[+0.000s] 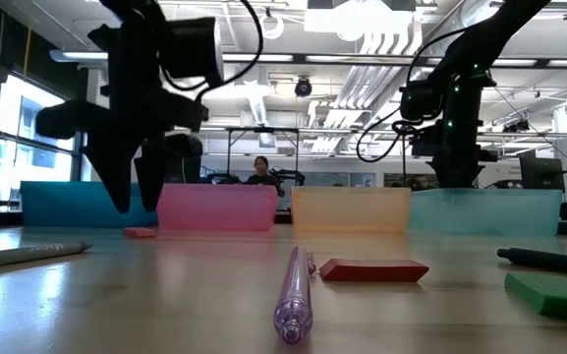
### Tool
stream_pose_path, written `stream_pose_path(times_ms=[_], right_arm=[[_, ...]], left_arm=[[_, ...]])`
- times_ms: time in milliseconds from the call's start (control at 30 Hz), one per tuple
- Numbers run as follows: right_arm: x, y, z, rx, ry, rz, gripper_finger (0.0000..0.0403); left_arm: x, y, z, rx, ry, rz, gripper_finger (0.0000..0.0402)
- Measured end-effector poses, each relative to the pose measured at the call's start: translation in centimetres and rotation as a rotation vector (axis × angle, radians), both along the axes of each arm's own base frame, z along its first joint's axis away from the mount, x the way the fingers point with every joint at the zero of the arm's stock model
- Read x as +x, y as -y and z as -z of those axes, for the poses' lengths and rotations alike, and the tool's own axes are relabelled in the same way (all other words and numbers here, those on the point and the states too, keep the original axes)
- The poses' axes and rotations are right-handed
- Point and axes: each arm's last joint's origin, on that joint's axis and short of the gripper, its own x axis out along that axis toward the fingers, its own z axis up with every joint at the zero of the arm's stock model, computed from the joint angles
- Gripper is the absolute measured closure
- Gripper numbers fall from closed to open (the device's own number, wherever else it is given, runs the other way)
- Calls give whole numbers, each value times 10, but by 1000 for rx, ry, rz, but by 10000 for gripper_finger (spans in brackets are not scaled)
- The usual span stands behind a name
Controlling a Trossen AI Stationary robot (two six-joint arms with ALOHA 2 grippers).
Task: Sort crayons/erasers/pens/pencils in bins
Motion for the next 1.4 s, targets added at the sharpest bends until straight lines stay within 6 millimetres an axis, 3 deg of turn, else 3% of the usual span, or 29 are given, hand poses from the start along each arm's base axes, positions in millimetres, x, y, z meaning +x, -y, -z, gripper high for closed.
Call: stream_pose_path(times_ms=[600, 767, 1100, 1400], right_arm=[[-1, 0, -1, -1, 1, 2, 258], [-2, -2, -3, 2, 0, 2, 258], [-15, -16, -41, -119, 119, 6, 259], [-26, -31, -67, -173, 260, -18, 259]], left_arm=[[11, -2, 29, 49, -73, 25, 232], [11, -2, 32, 46, -88, 34, 256], [10, -2, 32, 44, -93, 34, 354], [10, -1, 26, 8, -54, -8, 346]])
